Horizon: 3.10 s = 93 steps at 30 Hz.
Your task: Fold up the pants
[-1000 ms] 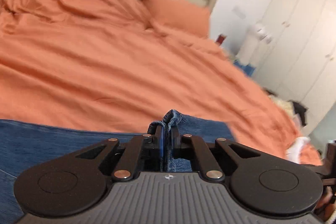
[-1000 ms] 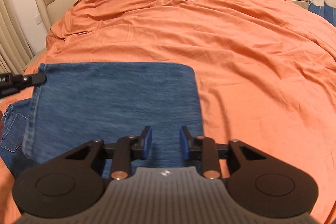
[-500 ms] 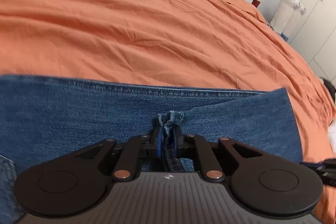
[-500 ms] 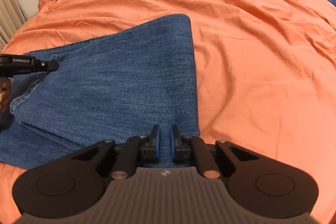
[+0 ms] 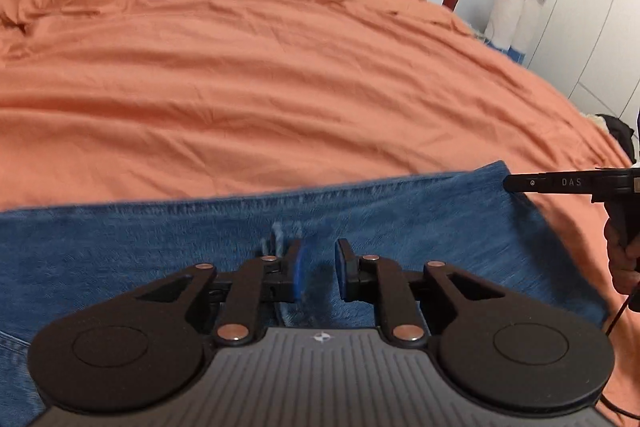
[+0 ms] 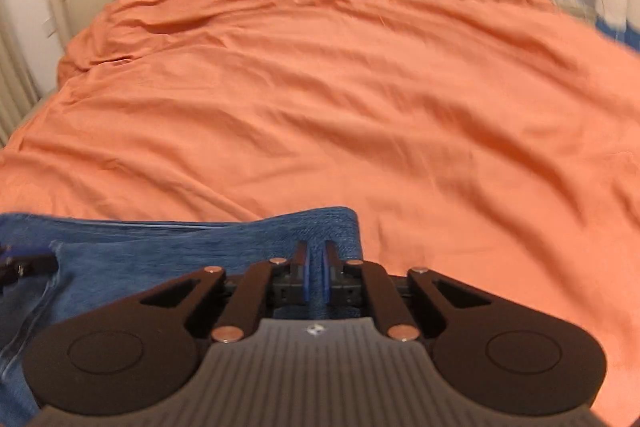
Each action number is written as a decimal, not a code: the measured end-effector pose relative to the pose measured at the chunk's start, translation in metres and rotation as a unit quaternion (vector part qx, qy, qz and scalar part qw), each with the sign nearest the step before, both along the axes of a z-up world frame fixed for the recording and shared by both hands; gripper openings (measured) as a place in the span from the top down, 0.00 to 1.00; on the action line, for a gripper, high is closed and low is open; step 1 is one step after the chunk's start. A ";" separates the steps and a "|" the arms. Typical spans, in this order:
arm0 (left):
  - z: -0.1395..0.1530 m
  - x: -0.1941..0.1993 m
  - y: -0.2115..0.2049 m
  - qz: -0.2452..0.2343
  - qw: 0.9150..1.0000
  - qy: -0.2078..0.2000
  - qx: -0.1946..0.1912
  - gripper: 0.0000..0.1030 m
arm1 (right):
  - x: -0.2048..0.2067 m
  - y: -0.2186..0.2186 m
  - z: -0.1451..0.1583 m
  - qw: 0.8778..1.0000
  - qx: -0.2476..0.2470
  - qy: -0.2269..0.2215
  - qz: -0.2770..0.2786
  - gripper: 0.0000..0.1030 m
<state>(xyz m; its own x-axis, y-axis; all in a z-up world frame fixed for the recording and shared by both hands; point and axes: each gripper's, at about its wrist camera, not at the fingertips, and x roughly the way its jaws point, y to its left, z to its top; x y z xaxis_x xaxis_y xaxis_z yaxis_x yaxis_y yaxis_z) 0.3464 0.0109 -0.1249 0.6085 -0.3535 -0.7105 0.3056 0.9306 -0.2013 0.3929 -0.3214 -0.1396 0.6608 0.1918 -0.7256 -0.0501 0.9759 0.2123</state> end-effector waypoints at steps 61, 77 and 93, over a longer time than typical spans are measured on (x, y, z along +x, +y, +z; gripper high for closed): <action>-0.020 -0.170 0.343 0.476 0.843 0.014 -0.250 0.35 | -0.098 0.201 0.035 0.946 -0.102 -0.015 0.306 0.92; -0.047 -0.115 0.360 0.445 0.867 0.013 -0.224 0.64 | -0.050 0.239 -0.003 0.939 -0.100 0.086 0.318 0.93; 0.146 -0.126 0.189 0.311 0.933 -0.172 -0.049 0.79 | -0.098 0.166 0.053 0.962 -0.018 0.017 0.272 0.92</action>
<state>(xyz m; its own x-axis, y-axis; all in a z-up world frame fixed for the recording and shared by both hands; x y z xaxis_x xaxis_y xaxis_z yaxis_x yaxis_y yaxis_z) 0.2207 0.2002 0.0206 0.9036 0.0918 -0.4184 -0.2260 0.9319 -0.2836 0.2950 -0.1551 -0.0869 0.4464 0.4764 -0.7574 -0.5491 0.8142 0.1885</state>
